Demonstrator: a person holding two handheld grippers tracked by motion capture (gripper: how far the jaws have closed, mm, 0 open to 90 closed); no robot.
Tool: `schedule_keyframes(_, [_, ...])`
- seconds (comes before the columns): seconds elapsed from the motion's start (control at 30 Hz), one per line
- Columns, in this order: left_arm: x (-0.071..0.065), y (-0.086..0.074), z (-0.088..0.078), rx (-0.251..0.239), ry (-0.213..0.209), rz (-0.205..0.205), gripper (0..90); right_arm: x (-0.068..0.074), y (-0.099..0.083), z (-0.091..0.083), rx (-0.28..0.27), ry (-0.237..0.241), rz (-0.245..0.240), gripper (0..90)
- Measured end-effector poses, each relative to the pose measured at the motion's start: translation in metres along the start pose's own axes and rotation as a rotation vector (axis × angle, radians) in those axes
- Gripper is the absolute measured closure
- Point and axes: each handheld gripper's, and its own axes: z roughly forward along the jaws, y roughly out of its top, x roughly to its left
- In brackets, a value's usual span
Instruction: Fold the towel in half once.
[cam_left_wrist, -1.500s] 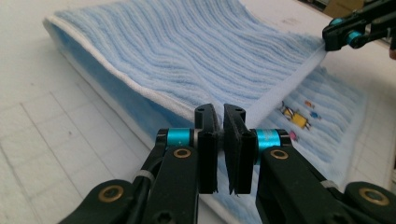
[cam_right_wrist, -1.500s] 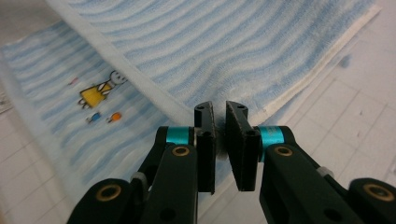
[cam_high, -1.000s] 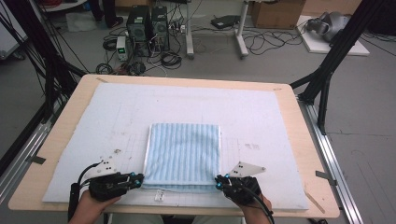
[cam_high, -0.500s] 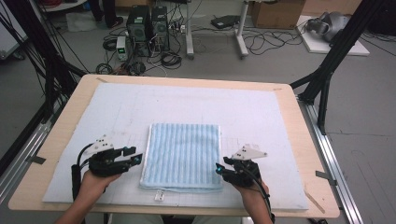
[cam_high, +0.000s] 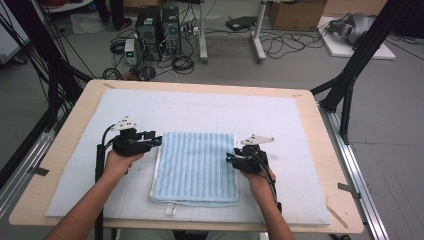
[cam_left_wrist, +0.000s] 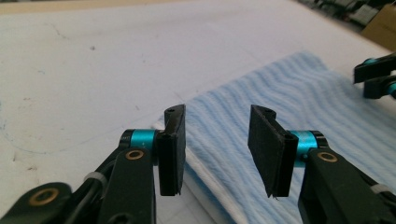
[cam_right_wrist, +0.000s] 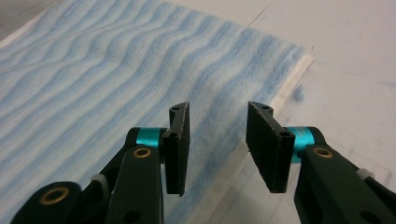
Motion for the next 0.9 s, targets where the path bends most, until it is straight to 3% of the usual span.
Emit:
schedule_keyframes(0.1, [0.002, -0.003, 0.012, 0.030, 0.028, 0.002, 59.9, -0.003, 0.002, 0.009, 0.026, -0.006, 0.003, 62.3])
schedule_keyframes(0.17, [0.002, -0.005, 0.021, 0.079, 0.039, 0.009, 61.3, -0.004, 0.001, 0.015, 0.053, -0.001, -0.001, 64.2])
schedule_keyframes(0.27, [-0.001, -0.007, 0.030, 0.127, 0.130, 0.055, 70.7, -0.004, 0.001, 0.016, 0.065, -0.010, -0.010, 68.9])
schedule_keyframes(0.3, [-0.001, -0.008, 0.033, 0.147, 0.168, 0.091, 72.8, -0.004, 0.000, 0.015, 0.070, -0.014, -0.006, 69.4])
schedule_keyframes(0.33, [-0.001, -0.009, 0.034, 0.148, 0.195, 0.097, 73.3, -0.005, 0.000, 0.015, 0.075, -0.018, -0.014, 69.6])
schedule_keyframes(0.37, [0.001, -0.009, 0.035, 0.142, 0.205, 0.077, 72.2, -0.004, 0.000, 0.014, 0.085, -0.027, -0.017, 69.9])
schedule_keyframes(0.47, [0.001, -0.008, 0.035, 0.142, 0.245, 0.105, 71.0, -0.002, 0.000, 0.010, 0.110, -0.052, -0.052, 69.8])
schedule_keyframes(0.57, [0.003, -0.006, 0.032, 0.123, 0.242, 0.090, 67.4, -0.005, 0.003, 0.008, 0.125, -0.054, -0.029, 64.7])
schedule_keyframes(0.67, [0.010, -0.005, 0.030, 0.051, 0.198, 0.043, 60.0, -0.016, 0.008, 0.002, 0.042, -0.034, 0.030, 60.0])
schedule_keyframes(0.73, [0.016, -0.005, 0.033, 0.033, 0.164, 0.002, 55.1, -0.029, 0.013, 0.003, -0.007, -0.036, 0.086, 55.9])
schedule_keyframes(0.8, [0.019, -0.003, 0.040, 0.089, 0.131, -0.019, 53.1, -0.037, 0.018, 0.009, -0.019, -0.043, 0.111, 54.6])
schedule_keyframes(0.9, [0.017, -0.001, 0.046, 0.129, 0.149, 0.007, 55.6, -0.045, 0.026, 0.024, -0.018, -0.044, 0.144, 51.5])
